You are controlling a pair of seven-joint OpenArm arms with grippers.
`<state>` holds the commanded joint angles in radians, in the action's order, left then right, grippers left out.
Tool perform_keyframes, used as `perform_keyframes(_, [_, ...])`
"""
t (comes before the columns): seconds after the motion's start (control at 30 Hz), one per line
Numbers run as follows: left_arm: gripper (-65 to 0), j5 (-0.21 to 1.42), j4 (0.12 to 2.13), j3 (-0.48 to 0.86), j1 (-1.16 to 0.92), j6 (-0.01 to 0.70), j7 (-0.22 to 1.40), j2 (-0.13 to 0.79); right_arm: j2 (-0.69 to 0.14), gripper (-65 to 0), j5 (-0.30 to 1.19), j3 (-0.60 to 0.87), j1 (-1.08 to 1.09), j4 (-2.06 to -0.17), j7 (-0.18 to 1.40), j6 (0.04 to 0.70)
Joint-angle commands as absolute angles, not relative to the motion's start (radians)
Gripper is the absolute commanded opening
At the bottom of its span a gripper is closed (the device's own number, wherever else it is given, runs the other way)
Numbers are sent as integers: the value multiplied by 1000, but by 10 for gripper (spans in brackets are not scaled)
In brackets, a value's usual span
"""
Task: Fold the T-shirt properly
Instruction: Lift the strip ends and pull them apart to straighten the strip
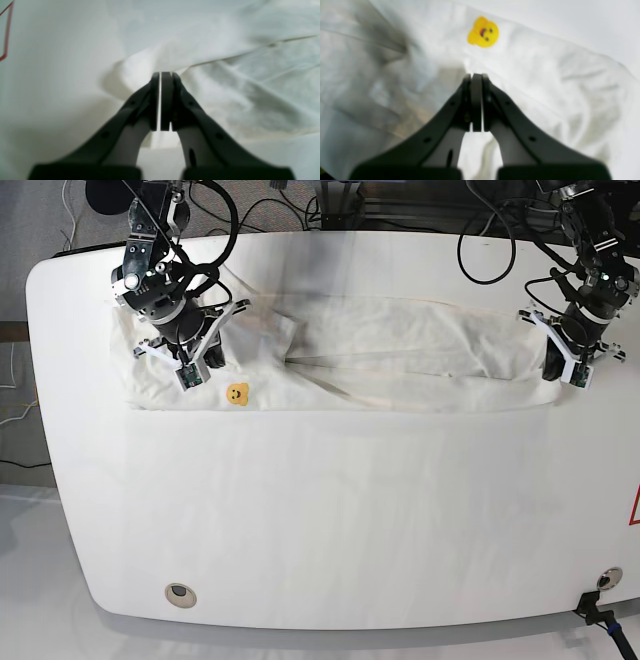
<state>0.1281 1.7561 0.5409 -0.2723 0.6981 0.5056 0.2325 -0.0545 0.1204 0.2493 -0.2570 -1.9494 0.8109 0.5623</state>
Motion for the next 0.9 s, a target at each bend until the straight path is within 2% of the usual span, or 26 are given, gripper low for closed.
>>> perform_keyframes(0.03, [-650, 128, 1756, 544, -272, 698, 507, 232, -54, -650, 120, 251, -257, -1949, 811, 564])
perform_keyframes(0.17, [-382, 159, 1753, 610, -272, 698, 510, 226, -53, -650, 116, 251, -257, -1940, 809, 562])
perform_keyframes(0.23, [-310, 211, 1751, 647, -272, 698, 558, 229, -56, -650, 114, 252, -255, -1917, 806, 562])
perform_keyframes(0.27, [-296, 239, 1750, 671, -269, 698, 605, 231, -56, -650, 114, 254, -252, -1900, 805, 562])
perform_keyframes(0.43, [-294, 294, 1730, 728, -225, 698, 733, 232, -59, -650, 113, 254, -245, -1804, 763, 561])
perform_keyframes(0.57, [-292, 297, 1690, 727, -206, 698, 742, 234, -76, -650, 113, 251, -220, -1724, 760, 561])
perform_keyframes(0.7, [-291, 298, 1607, 717, -176, 698, 742, 234, -79, -650, 113, 249, -220, -1678, 693, 561])
perform_keyframes(0.9, [-291, 298, 1486, 710, -147, 698, 742, 234, -94, -650, 113, 249, -223, -1662, 684, 561])
